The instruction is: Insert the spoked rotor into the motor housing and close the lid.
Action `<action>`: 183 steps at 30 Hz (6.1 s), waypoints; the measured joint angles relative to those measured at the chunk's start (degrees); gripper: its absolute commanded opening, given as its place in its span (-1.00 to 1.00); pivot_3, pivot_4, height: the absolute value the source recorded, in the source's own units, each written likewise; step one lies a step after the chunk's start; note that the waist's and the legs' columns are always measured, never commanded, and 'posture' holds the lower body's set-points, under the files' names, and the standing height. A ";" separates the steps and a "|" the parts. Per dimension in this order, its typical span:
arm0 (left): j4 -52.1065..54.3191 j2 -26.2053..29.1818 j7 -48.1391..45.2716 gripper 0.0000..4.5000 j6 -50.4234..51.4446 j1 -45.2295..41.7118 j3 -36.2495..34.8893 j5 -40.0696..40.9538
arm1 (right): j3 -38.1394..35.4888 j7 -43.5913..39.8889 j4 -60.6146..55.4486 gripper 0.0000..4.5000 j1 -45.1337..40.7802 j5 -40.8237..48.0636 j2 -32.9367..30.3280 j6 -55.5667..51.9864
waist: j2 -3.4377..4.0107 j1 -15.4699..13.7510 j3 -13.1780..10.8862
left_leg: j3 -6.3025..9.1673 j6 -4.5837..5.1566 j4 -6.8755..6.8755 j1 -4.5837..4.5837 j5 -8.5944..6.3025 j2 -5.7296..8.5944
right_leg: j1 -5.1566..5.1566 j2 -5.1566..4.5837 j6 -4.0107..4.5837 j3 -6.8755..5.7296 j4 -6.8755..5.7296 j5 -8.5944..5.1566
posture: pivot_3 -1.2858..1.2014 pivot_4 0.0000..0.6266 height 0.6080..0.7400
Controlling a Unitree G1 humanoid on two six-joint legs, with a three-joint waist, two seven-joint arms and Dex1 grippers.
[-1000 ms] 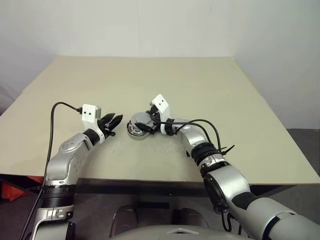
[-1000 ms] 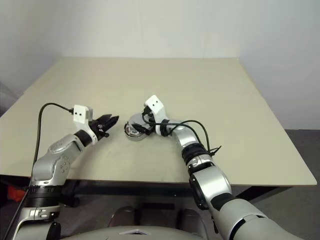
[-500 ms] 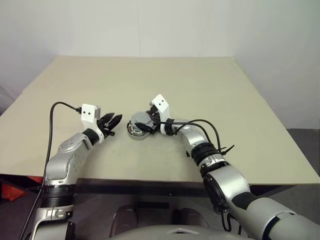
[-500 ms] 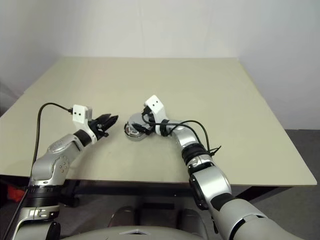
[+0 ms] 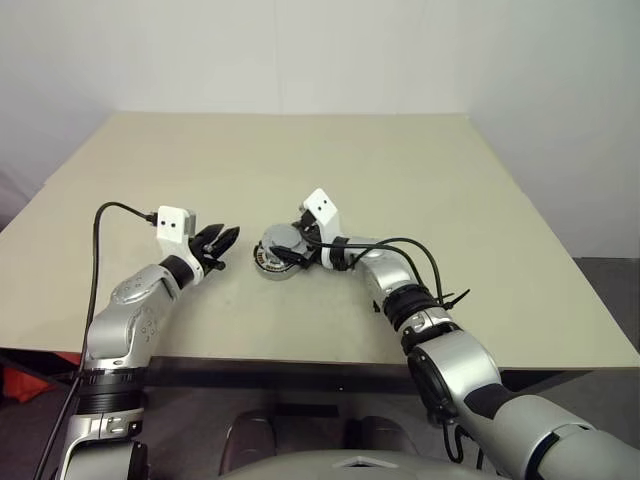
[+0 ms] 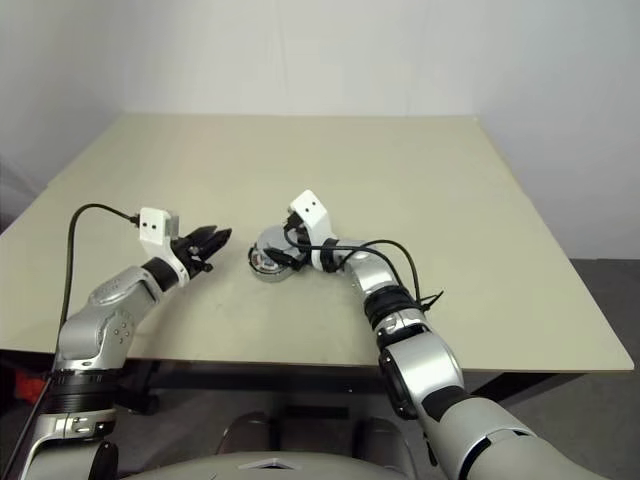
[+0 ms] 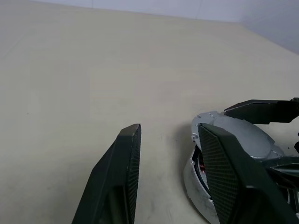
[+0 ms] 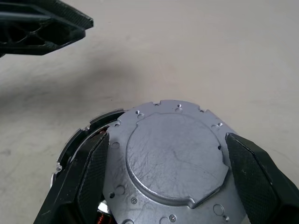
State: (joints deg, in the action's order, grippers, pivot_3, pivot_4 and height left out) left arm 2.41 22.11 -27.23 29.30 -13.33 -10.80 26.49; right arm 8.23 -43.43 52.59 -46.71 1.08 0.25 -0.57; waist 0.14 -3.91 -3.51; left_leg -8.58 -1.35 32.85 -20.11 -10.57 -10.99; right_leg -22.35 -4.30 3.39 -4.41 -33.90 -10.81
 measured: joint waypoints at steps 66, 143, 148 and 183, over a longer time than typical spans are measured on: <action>-1.83 5.63 -2.68 -0.09 8.70 2.23 -0.15 -0.18 | 4.26 -7.17 -6.17 0.32 4.33 -2.13 -1.80 4.66 | 0.00 -0.07 -0.01 | 0.01 0.03 -0.02 -0.02 -0.02 -0.01 | -0.01 0.00 0.03 0.01 0.02 -0.02 | 0.03 -1.00 1.00; -1.93 -8.35 11.62 -0.99 42.90 -11.08 -5.18 15.08 | 5.91 -5.78 -5.98 0.32 3.98 -2.82 -2.66 2.98 | 0.15 -0.15 0.09 | 0.08 0.09 0.08 0.33 -0.05 0.06 | 0.43 -0.04 -0.39 -0.01 0.14 -0.27 | 0.03 -1.00 1.00; -1.68 -8.23 11.95 -0.99 43.69 -10.86 -6.60 15.10 | 5.91 -5.39 -5.56 0.32 3.69 -2.72 -2.64 2.67 | 0.16 -0.14 0.09 | 0.09 0.09 0.08 0.37 -0.05 0.06 | 0.48 -0.05 -0.41 -0.01 0.21 -0.29 | 0.03 -1.00 1.00; -0.83 -7.89 12.76 -1.00 44.97 -10.97 -8.06 15.19 | 5.64 -7.93 -6.41 0.99 3.66 -0.99 -3.54 2.21 | 0.39 -0.03 0.07 | 0.04 0.09 -0.62 0.29 -0.05 0.06 | 0.37 -0.03 -0.42 -0.05 0.86 -0.29 | 0.03 -1.00 1.00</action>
State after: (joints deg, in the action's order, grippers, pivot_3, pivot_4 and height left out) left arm 1.57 14.22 -14.48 74.27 -24.30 -18.86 41.68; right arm 13.88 -51.36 46.19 -43.05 0.09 -3.29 1.63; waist 0.53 -3.95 -3.44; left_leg -8.54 -1.25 32.23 -19.82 -10.62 -10.94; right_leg -21.97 -4.33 2.97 -4.46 -33.03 -11.10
